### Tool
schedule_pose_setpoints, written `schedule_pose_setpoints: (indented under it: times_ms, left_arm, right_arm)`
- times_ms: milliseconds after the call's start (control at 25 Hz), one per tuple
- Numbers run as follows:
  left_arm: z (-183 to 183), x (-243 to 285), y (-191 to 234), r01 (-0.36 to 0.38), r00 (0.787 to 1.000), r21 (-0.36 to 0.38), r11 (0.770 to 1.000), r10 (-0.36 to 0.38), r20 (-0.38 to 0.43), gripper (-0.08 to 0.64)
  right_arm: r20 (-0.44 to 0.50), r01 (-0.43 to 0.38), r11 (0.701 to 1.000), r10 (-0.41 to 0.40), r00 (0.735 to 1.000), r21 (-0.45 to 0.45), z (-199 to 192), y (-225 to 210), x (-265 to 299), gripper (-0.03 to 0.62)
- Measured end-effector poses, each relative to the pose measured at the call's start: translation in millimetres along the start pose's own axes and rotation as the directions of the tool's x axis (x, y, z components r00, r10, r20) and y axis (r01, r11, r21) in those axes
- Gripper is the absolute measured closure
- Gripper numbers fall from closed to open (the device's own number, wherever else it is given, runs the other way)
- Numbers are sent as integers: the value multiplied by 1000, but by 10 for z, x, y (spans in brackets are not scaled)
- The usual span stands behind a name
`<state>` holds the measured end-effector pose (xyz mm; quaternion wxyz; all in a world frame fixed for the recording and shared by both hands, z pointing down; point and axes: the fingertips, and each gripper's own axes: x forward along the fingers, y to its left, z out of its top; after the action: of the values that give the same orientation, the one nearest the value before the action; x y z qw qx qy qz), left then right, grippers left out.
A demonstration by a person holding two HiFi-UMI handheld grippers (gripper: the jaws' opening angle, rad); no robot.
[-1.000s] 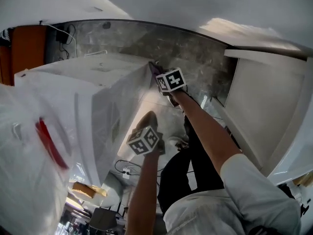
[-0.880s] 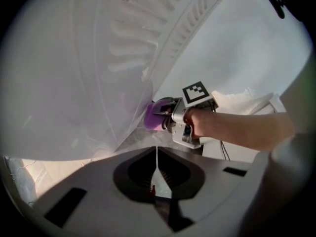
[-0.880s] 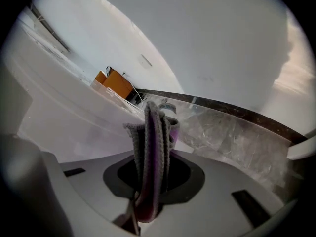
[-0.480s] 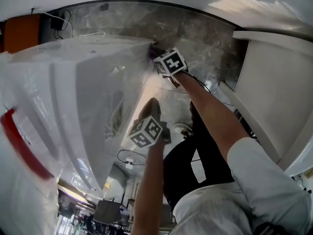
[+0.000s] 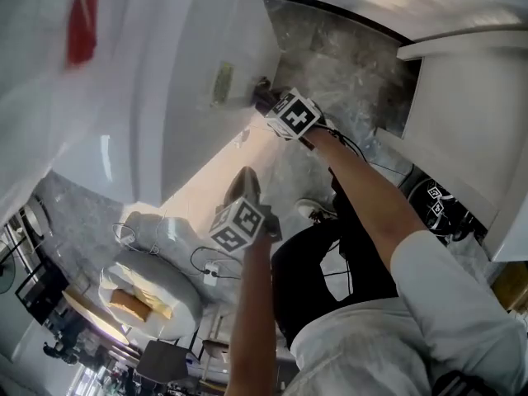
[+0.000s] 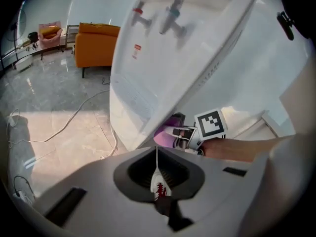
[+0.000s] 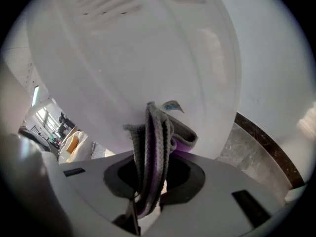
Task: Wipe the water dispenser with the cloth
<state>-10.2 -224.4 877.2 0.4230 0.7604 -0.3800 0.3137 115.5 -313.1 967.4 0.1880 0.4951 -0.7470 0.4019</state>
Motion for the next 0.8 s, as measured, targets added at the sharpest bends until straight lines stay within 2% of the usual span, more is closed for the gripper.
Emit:
schedule_pose_setpoints:
  times_ms: [160, 320, 440, 600, 720, 800]
  left_arm:
    - [-190, -442, 388, 8, 995, -48, 999, -3, 102, 541]
    - [-401, -878, 706, -11, 988, -65, 998, 21, 153, 540]
    - [-441, -1318, 836, -26, 982, -76, 997, 40, 187, 540]
    - [-448, -2032, 809, -41, 976, -43, 998, 49, 213, 540]
    - [-186, -2587, 639, -26, 956, -4, 1000, 26, 291, 541]
    - [2, -3062, 623, -52, 940, 31, 998, 38, 338, 540]
  right_arm:
    - [-2, -39, 996, 39, 999, -74, -218, 645, 44, 508]
    - [-5, -79, 975, 80, 997, -206, -302, 1267, -104, 508]
    - [23, -82, 963, 91, 996, -255, -153, 1662, -445, 508]
    - [35, -49, 970, 59, 998, -239, -7, 2109, -1085, 508]
    - [68, -17, 963, 36, 997, -268, 436, 2369, -1641, 508]
    - [81, -9, 951, 35, 996, -308, 712, 2670, -1992, 508]
